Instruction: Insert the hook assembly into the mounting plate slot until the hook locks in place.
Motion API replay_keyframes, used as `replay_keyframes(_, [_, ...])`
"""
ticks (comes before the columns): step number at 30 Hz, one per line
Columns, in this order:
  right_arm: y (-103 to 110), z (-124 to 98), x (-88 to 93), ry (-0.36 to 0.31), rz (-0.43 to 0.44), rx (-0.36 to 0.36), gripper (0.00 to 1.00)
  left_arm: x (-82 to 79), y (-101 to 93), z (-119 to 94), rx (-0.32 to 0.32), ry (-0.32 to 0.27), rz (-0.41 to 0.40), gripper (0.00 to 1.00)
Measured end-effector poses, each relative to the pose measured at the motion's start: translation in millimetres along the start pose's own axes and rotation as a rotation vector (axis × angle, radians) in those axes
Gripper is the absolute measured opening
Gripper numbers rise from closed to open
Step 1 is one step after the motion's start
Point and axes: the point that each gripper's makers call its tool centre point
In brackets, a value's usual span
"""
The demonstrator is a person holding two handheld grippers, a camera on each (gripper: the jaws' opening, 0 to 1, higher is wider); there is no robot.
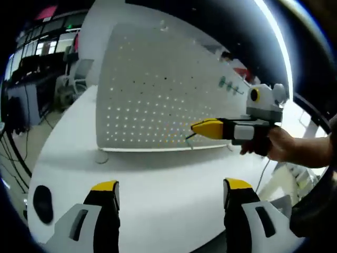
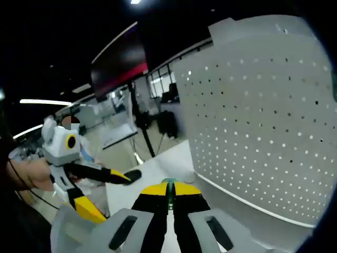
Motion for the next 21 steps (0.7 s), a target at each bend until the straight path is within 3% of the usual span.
replay_keyframes(2, [7, -11, 3.9, 0.006, 0.072, 0.002, 0.00, -6.4, -7.8, 4, 0.001, 0.002, 0.038, 0.78])
replay_keyframes(5, [13, -25, -3.2, -0.080, 0.147, 0.039, 0.00, -14.0, -19.6, 10, 0.038, -0.020, 0.025, 0.70])
replay_keyframes(9, [21, -39, -6.2, -0.139, 0.075, 0.090, 0.00, -22.5, -34.5, 17, 0.093, -0.069, 0.053, 0.59])
replay_keyframes(11, [29, -47, -8.1, -0.167, 0.105, 0.094, 0.00, -22.4, -38.7, 21, 0.111, -0.068, 0.035, 0.57])
replay_keyframes(15, [36, -54, -10.8, -0.220, 0.132, 0.113, 0.00, -25.3, -50.1, 22, 0.156, -0.083, 0.014, 0.39])
replay_keyframes(21, [43, -54, -9.3, -0.244, 0.144, 0.137, 0.00, -33.7, -56.9, 16, 0.185, -0.137, -0.032, 0.25])
Point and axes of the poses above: the point that each gripper's makers call its tool centre point, and the gripper's own axes: z roughly forward along the fingers, y roughly to its left, x roughly out of its underside, and after that the axes turned 6 degrees about x, right-handed
